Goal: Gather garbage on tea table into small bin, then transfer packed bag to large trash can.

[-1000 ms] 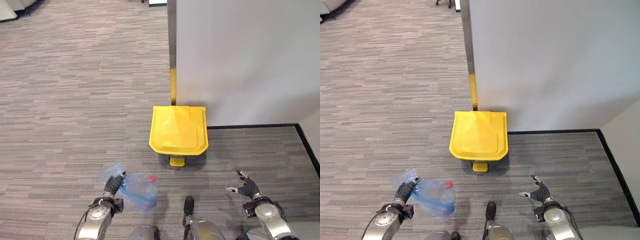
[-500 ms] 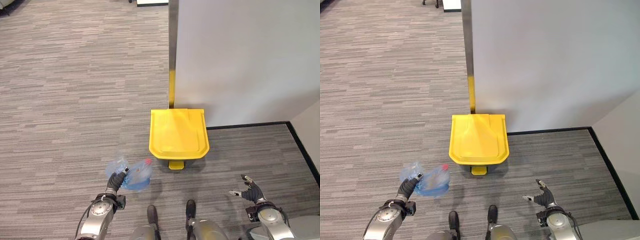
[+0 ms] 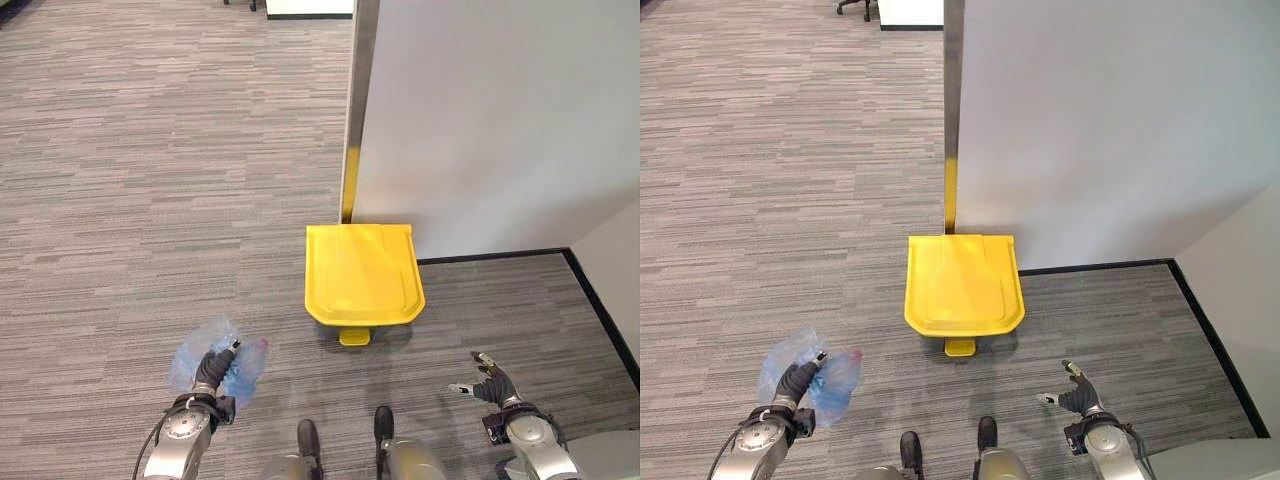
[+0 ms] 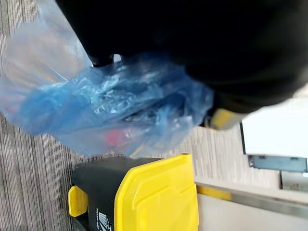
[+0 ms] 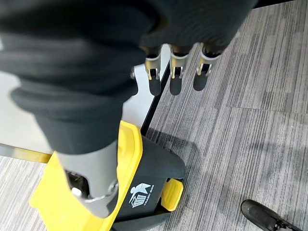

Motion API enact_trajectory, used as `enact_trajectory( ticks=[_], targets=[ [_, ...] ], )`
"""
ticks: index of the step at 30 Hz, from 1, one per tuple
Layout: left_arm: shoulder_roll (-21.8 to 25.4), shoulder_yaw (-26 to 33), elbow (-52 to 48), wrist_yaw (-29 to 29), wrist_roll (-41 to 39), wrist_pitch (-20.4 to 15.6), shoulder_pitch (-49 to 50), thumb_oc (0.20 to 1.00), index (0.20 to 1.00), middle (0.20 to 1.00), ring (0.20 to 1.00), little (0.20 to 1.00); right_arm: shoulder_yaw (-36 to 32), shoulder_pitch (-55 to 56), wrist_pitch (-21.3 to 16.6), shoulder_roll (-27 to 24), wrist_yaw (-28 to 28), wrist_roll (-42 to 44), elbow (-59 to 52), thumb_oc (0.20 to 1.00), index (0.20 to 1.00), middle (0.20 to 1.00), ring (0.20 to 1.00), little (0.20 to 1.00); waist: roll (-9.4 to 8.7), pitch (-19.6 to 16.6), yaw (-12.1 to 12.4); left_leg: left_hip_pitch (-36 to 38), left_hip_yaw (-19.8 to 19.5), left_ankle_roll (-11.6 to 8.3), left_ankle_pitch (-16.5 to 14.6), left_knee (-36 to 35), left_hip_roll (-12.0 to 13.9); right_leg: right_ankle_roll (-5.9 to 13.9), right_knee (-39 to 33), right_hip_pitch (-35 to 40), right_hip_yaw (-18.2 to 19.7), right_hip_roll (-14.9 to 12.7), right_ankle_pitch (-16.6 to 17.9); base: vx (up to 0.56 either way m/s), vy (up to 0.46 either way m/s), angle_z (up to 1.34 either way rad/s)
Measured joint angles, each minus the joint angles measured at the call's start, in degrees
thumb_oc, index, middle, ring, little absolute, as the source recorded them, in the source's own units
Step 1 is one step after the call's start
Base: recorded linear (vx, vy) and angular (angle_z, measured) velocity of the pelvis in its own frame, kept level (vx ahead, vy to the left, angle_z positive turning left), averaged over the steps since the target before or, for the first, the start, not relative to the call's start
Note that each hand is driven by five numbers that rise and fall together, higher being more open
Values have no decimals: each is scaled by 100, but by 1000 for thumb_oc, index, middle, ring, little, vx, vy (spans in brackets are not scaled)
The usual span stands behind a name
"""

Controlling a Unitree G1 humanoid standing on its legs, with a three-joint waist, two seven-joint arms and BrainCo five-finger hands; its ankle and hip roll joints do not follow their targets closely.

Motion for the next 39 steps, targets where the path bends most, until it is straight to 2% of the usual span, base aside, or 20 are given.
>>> enact_trajectory(
  ticks=[8,10,11,13,15,17,19,21,23,24,25,26,27,28,29,30,33,36,38,39],
  targets=[
    [-11,-51,-8,-14,0,0,-13,200,200,200,200,200,-2,-11,-2,-3,-8,1,16,1000,1000,1000,1000,1000,0,-115,35,-166,-33,-23,-26,48,-16,-35,-32,-124,4,33,74,17,66,1],
    [-12,-51,-14,-14,1,4,-31,200,200,200,200,200,-3,-13,0,-14,-6,1,17,1000,1000,1000,1000,1000,-11,-122,60,-258,-45,5,-45,61,-78,20,447,-449,57,-44,-76,101,155,-5],
    [-20,-53,17,-12,1,5,-78,200,200,200,200,200,1,26,2,-24,-7,1,36,1000,1000,1000,1000,1000,-41,-97,39,-308,-116,47,-209,173,-190,113,872,-641,153,-169,-172,127,121,-11],
    [-58,-36,40,-3,2,12,-100,200,200,200,200,200,37,-62,0,-79,-3,2,-8,1000,1000,1000,1000,1000,6,-42,18,-300,-373,214,-256,249,-265,400,2437,-1563,456,-193,-766,211,57,-6],
    [-18,-40,12,0,3,3,-140,200,200,200,200,200,56,-29,7,-70,9,0,-10,1000,1000,1000,1000,1000,-50,-9,-73,-308,-458,328,-315,269,-330,400,2171,-2064,452,-52,-851,390,69,25],
    [5,-55,40,-4,4,7,-265,200,200,200,200,200,31,-43,15,-65,4,2,30,1000,1000,1000,1000,1000,-71,143,-177,-336,-644,383,-307,387,-318,643,918,-2010,423,78,-704,252,23,53],
    [-5,-45,139,2,5,-2,-312,200,200,200,200,200,30,8,81,-53,2,2,48,1000,1000,1000,1000,1000,-172,174,-192,-287,-818,370,-356,431,-380,568,240,-2065,246,69,-614,300,-1,62],
    [-2,-74,294,13,8,4,-340,200,200,200,200,200,-28,16,86,-44,-8,4,59,1000,1000,1000,1000,1000,-201,240,-222,-206,-1167,212,-473,450,-377,622,73,-2065,157,68,-489,553,-58,75],
    [35,-200,286,10,9,3,-368,200,200,200,200,200,-214,106,88,3,-8,7,106,1000,1000,1000,1000,1000,-211,240,-255,-103,-1524,97,-544,347,-368,644,421,-1986,209,48,-453,393,-101,100],
    [39,-259,288,9,9,4,-353,200,200,200,200,200,-334,224,88,38,-12,22,177,1000,1000,1000,1000,1000,-241,223,-327,73,-1851,-63,-606,281,-403,609,736,-1774,382,31,-593,317,-112,108],
    [15,-262,274,14,8,3,-359,200,200,200,200,200,-403,255,84,50,-15,53,247,1000,1000,1000,1000,1000,-234,248,-362,80,-2002,-110,-746,437,-399,468,687,-1708,319,56,-480,665,-306,99],
    [-22,-306,266,16,8,8,-346,200,200,200,200,200,-546,217,71,28,-20,68,181,1000,1000,1000,1000,1000,-150,275,-383,-242,-1995,-256,-1291,1767,-417,310,831,-1666,238,105,-521,445,-264,35],
    [-61,-318,261,3,4,8,-267,200,200,200,200,200,-516,214,47,-91,-9,150,66,1000,1000,1000,1000,1000,63,226,-504,-219,-1923,-445,-1598,2604,-287,151,1105,-1660,145,290,-713,557,-318,26],
    [-57,-315,256,2,0,-3,-272,200,200,200,200,200,-529,243,25,-140,-9,234,29,1000,1000,1000,1000,1000,174,193,-641,-196,-1922,-554,-1696,2972,-135,76,1304,-1704,14,364,-734,244,-136,30],
    [-54,-315,256,3,-8,-3,-301,200,200,200,200,200,-551,264,1,-178,-25,294,33,1000,1000,1000,1000,1000,250,130,-764,-225,-1964,-767,-1887,3210,-87,-108,1508,-1762,-206,361,-709,144,-67,42],
    [-39,-309,238,4,-51,-17,-443,200,200,200,200,200,-527,203,2,-282,-39,308,49,1000,1000,1000,1000,1000,303,109,-812,-347,-1951,-731,-1922,3257,42,-226,1916,-1991,-303,378,-810,122,-31,34],
    [-68,-309,261,16,-85,-36,-748,200,200,200,200,200,-600,155,-23,-419,-128,584,48,1000,1000,1000,1000,1000,396,35,-1021,-604,-1861,-886,-2151,3600,150,-518,1997,-2420,-478,394,-853,95,-8,13],
    [-108,-319,299,53,-101,-41,-939,200,200,200,200,200,-626,79,-31,-454,-146,747,24,1000,1000,1000,1000,1000,536,7,-1048,-107,-1792,-890,-2192,3158,327,-666,2065,-2698,-519,581,-827,14,22,-10],
    [-110,-328,305,62,-102,-41,-1013,200,200,200,200,200,-614,39,-32,-457,-150,792,18,1000,1000,1000,1000,1000,586,3,-1073,265,-1761,-883,-2192,2503,404,-779,2086,-2755,-568,654,-787,-46,40,-2],
    [-110,-330,299,87,-102,-105,-1084,200,200,200,200,200,-424,-141,-38,-487,-149,853,9,1000,1000,1000,1000,1000,595,-4,-1034,538,-1702,-871,-2203,1853,441,-796,2065,-2846,-568,656,-719,-63,38,-10]
  ],
)
